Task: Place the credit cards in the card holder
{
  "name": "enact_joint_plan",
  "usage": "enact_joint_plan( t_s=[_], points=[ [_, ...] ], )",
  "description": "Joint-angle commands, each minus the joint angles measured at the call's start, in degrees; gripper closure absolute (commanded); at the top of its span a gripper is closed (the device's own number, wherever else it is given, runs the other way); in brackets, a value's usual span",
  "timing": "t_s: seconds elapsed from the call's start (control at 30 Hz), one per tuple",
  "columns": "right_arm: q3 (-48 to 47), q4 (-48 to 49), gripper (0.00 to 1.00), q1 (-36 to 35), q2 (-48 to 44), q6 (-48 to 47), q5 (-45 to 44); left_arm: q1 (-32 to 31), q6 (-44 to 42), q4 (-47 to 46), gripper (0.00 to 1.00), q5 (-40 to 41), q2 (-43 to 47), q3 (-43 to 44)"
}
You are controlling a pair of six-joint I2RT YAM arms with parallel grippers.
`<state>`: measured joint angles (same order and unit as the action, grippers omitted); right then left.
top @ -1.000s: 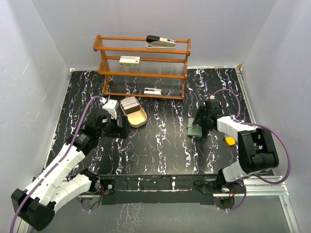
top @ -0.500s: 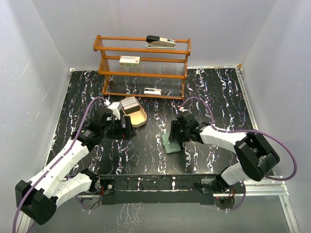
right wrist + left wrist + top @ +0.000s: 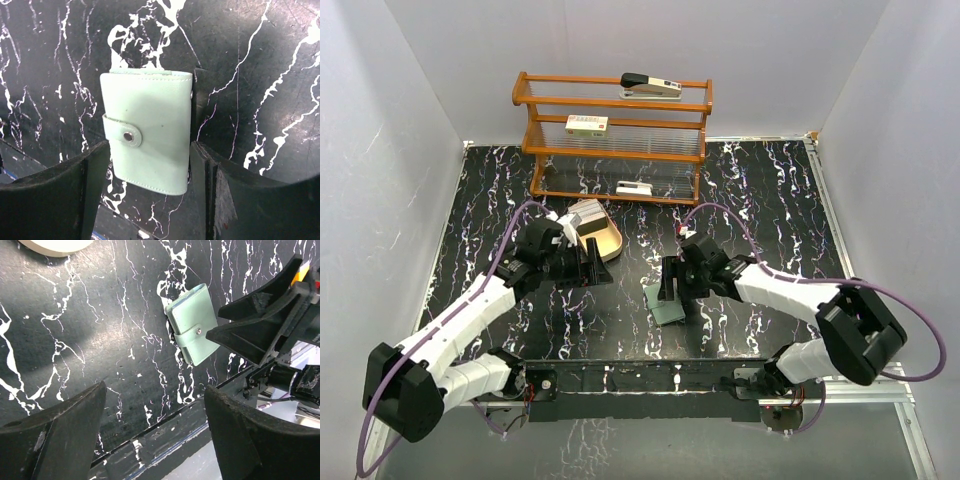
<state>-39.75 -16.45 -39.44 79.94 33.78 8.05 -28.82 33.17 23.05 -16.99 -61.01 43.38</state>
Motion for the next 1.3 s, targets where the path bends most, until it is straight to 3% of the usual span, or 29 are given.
enact_joint_plan(
  t_s=[0.0, 0.23, 0.53, 0.9, 1.03, 1.27],
  points=[
    [-1.3, -2.9, 0.37, 0.1, -4.8, -4.4, 1.3, 0.2, 2.9, -2.2, 0.23, -3.0, -0.5, -1.1],
    [1.3, -2.0, 0.42, 1.0, -3.8, -6.9, 0.1, -0.3, 5.7, -5.1, 0.25, -5.4, -2.4, -2.7],
    [3.8, 2.8, 0.52, 1.8, 0.3, -7.1, 6.3, -0.8, 8.4, -8.0, 0.26, -6.5, -2.3, -5.1],
    [4.8, 6.5, 1.0, 1.8, -2.3, -5.3, 9.9, -1.9, 11.6, -13.3, 0.32, -9.9, -4.4, -7.7],
    [3.9, 6.0, 1.0, 1.8, -5.4, -0.8, 11.2, -2.8, 14.3, -15.8, 0.35, -13.5, -4.6, -7.2],
    [1.3, 5.0, 1.0, 1.0, -8.9, 8.6, 10.7, -4.1, 17.5, -21.1, 0.32, -17.2, -6.0, -6.6]
  ],
)
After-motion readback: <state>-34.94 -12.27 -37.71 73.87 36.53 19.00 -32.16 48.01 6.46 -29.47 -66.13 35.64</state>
